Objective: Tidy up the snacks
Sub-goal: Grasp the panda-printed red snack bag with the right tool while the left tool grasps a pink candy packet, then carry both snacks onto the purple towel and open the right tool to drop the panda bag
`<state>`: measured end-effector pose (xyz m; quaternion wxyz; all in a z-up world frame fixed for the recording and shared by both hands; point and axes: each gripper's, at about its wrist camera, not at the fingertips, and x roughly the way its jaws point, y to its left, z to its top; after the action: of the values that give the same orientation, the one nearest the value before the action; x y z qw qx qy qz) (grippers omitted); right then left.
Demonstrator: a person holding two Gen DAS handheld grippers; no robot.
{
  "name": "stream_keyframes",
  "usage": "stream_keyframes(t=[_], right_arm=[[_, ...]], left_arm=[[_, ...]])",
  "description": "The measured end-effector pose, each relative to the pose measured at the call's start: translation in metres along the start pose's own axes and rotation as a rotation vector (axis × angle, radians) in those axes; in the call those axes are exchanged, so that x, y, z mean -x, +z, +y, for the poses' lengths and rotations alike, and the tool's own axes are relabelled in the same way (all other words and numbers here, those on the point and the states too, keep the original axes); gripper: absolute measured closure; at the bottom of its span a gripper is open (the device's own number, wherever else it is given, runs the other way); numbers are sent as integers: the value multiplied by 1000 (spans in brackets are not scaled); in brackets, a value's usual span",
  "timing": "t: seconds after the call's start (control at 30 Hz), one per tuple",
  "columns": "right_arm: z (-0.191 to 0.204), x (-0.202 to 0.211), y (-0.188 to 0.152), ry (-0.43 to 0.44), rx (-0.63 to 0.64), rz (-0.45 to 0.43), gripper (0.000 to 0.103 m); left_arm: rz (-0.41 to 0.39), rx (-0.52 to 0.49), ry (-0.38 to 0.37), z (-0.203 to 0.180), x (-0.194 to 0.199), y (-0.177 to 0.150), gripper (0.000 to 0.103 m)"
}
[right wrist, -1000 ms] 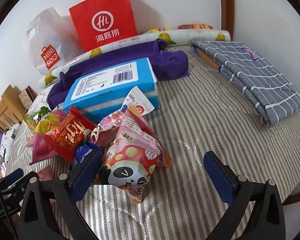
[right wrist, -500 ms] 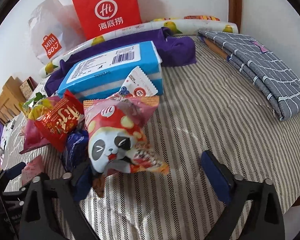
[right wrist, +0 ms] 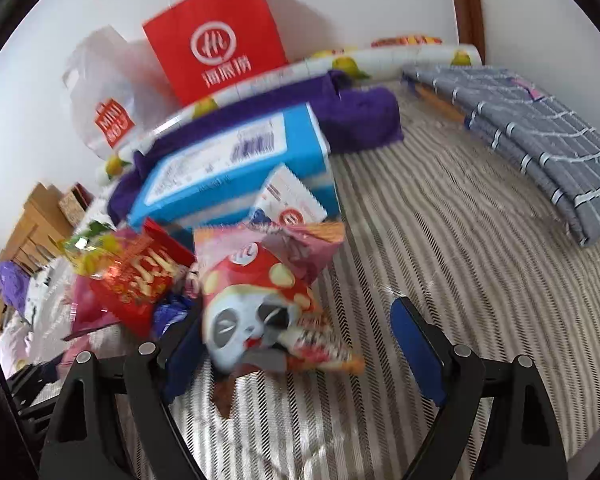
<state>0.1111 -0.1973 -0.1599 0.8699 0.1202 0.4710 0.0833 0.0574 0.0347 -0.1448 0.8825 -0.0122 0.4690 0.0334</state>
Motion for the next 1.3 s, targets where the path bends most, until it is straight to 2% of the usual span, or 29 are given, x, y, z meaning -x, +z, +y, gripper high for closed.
stream_keyframes(t=[0.03,0.07,0.17,0.37,0.67,0.8,1.0,1.3], right_arm=[[3,0,-1,-21,18,-26,17],[7,1,-2,-35,36,-37,22],[13,1,-4,-24,82,-38,47],[20,21,-10,-59,146,-95,49],[9,67,0,-26,112,-163,49],[6,80,5,-3,92,-173,49],[9,86,16,-27,119,-172,49],[15,88,46,-31,174,-173,49]], left_arm=[[0,2,-2,1,0,0,54],[-2,3,-4,1,0,-1,54],[-5,6,-21,3,2,-1,56],[-28,30,-59,5,13,3,57],[-48,73,-97,12,34,15,57],[-66,70,-112,9,45,26,57],[-90,45,-154,-3,54,46,57],[-102,2,-182,-27,49,86,57]])
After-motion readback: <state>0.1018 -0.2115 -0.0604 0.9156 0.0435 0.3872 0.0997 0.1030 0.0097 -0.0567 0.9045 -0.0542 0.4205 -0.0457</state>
